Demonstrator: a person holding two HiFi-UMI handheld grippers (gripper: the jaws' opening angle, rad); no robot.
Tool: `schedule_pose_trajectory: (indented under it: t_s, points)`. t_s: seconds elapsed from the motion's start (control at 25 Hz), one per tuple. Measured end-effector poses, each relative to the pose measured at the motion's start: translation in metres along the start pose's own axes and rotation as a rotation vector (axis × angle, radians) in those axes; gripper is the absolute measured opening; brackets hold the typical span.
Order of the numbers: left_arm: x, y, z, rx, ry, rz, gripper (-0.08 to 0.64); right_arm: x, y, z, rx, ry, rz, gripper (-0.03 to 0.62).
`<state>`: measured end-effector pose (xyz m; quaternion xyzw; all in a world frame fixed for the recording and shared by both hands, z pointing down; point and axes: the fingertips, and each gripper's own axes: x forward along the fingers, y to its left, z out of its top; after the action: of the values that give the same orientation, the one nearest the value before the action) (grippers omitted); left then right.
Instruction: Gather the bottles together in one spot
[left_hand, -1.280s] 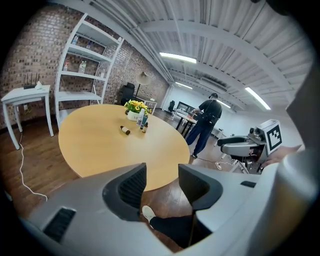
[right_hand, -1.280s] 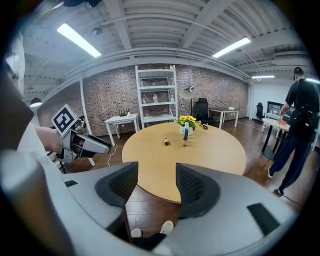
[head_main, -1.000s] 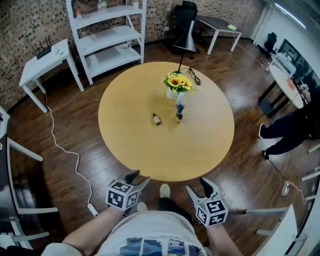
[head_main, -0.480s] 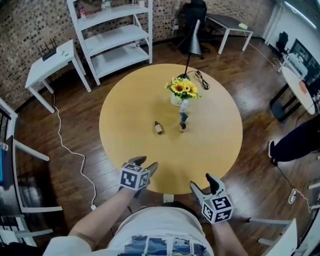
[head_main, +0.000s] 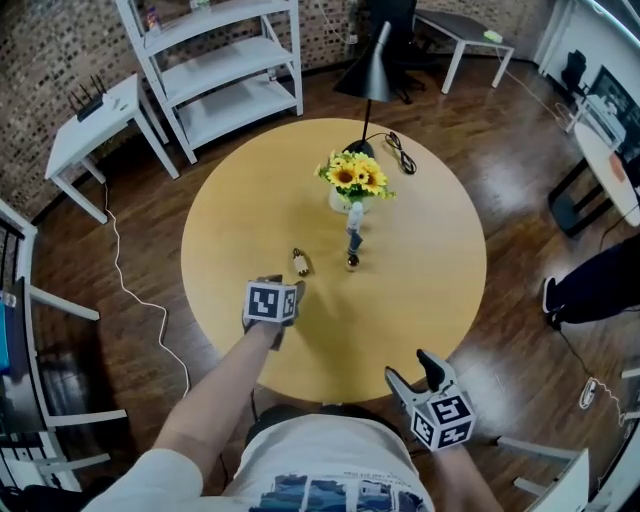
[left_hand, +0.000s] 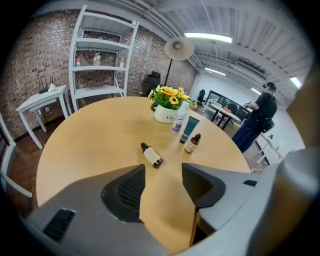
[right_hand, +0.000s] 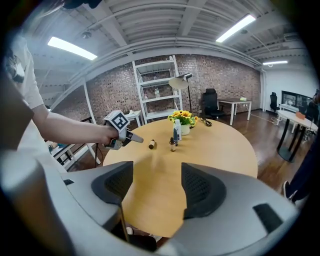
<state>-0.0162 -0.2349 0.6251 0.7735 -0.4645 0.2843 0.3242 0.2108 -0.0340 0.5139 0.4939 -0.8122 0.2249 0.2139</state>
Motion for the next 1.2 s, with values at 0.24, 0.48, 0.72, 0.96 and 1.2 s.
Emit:
schedule_pose_trajectory:
  t_s: [0.24,0.48,0.72,0.96,1.2]
  points:
    - [0.062,0.017,0.022,-0.051,0.046,0.058,0.236,0.007,-0.034,0.003,0.016,0.009,-0.005,0.322]
    - [0.104,0.029,0.010,0.011,0.156,0.123,0.208,0.009,-0.057,-0.001,0.034,0.029,-0.022,0.322]
    - [0.107,0.037,0.004,0.024,0.133,0.128,0.152,0.014,-0.063,0.001,0.036,0.027,-0.017,0.322]
    - [0.051,0.002,-0.002,-0.061,-0.007,-0.003,0.150,0.025,-0.040,0.021,0.056,-0.030,0.053,0.322]
    - [-0.040,-0.055,-0.017,-0.170,-0.162,-0.263,0.150,0.037,0.017,0.068,0.128,-0.138,0.195,0.262]
